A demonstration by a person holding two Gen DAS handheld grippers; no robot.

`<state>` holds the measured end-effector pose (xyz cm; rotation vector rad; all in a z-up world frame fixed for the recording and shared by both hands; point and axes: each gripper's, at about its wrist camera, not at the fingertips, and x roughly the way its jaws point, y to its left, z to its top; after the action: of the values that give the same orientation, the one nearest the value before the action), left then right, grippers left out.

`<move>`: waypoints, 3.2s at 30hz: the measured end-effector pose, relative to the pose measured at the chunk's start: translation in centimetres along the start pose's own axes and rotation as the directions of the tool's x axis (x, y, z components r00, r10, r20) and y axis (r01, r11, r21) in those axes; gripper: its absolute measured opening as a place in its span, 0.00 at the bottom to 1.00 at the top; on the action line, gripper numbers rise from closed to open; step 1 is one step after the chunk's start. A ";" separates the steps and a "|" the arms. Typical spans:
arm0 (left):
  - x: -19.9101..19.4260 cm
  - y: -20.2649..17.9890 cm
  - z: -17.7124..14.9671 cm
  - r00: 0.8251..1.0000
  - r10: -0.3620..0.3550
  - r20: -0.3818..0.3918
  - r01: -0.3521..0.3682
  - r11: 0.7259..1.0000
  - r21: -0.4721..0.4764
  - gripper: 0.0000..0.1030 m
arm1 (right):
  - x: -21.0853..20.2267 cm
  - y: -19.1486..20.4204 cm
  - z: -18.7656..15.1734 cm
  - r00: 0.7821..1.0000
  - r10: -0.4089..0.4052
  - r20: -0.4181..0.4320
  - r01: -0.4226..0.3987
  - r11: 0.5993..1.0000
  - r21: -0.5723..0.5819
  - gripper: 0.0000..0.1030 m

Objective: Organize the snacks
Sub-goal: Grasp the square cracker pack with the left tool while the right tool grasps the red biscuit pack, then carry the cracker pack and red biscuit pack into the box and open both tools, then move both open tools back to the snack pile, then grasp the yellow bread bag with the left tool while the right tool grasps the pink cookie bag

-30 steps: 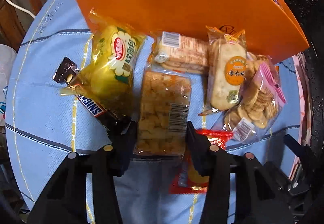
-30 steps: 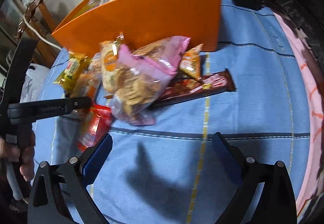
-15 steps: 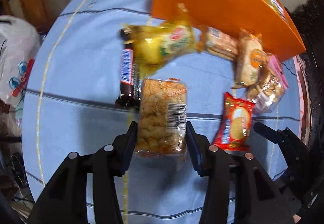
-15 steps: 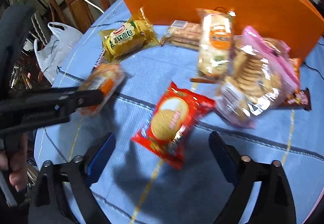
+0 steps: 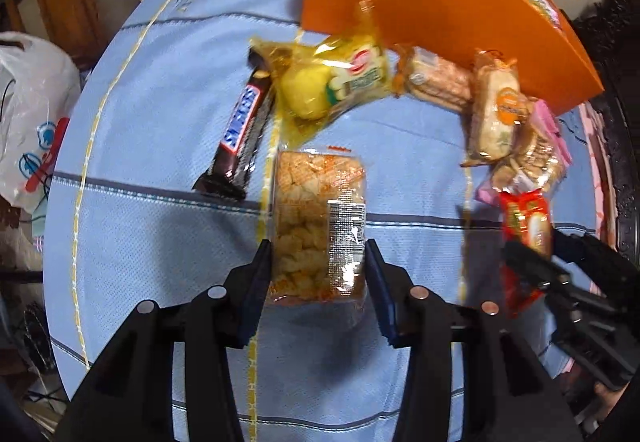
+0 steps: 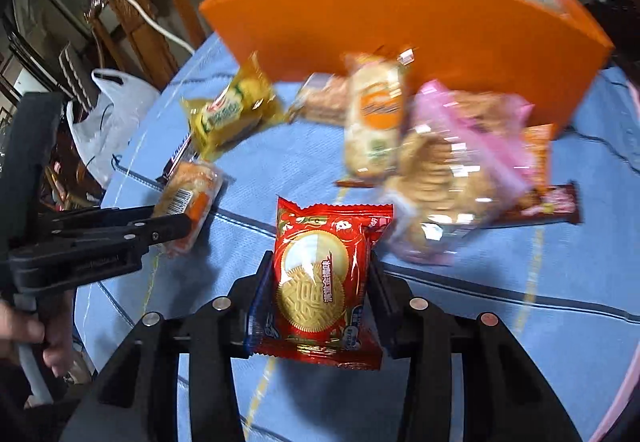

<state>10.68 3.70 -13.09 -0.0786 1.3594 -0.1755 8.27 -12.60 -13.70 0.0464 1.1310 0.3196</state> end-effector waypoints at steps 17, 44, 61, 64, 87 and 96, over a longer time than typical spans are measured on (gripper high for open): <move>-9.3 -3.7 1.9 0.982 -0.099 0.164 0.085 0.993 0.087 0.43 | -9.4 -3.8 1.4 0.983 -0.034 0.178 0.030 0.999 0.026 0.43; -11.8 -9.4 18.2 0.928 0.075 0.365 -0.096 0.995 0.041 0.92 | -12.6 -11.8 13.6 0.901 -0.134 0.412 0.008 0.956 0.295 0.92; -11.1 -5.9 13.7 0.945 0.093 0.312 -0.111 0.993 0.042 0.92 | -11.9 -10.1 8.4 0.929 -0.148 0.339 0.051 0.959 0.280 0.95; -9.4 -4.1 12.2 0.958 0.106 0.267 -0.113 0.994 0.013 0.92 | -10.8 -10.0 6.8 0.944 -0.142 0.299 0.053 0.956 0.287 0.96; 2.2 -4.3 8.9 0.947 0.253 0.196 -0.304 0.903 0.304 0.88 | -3.7 -10.5 0.2 0.997 -0.044 0.058 0.022 0.940 0.339 0.96; 3.5 -3.4 7.0 0.994 0.109 0.024 -0.111 0.958 0.264 0.14 | 0.7 -6.7 2.4 0.999 -0.045 0.023 0.039 0.973 0.228 0.71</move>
<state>17.96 -0.55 -14.43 0.2208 1.3158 -0.2619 12.19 -18.47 -14.57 0.2289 1.1348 0.1496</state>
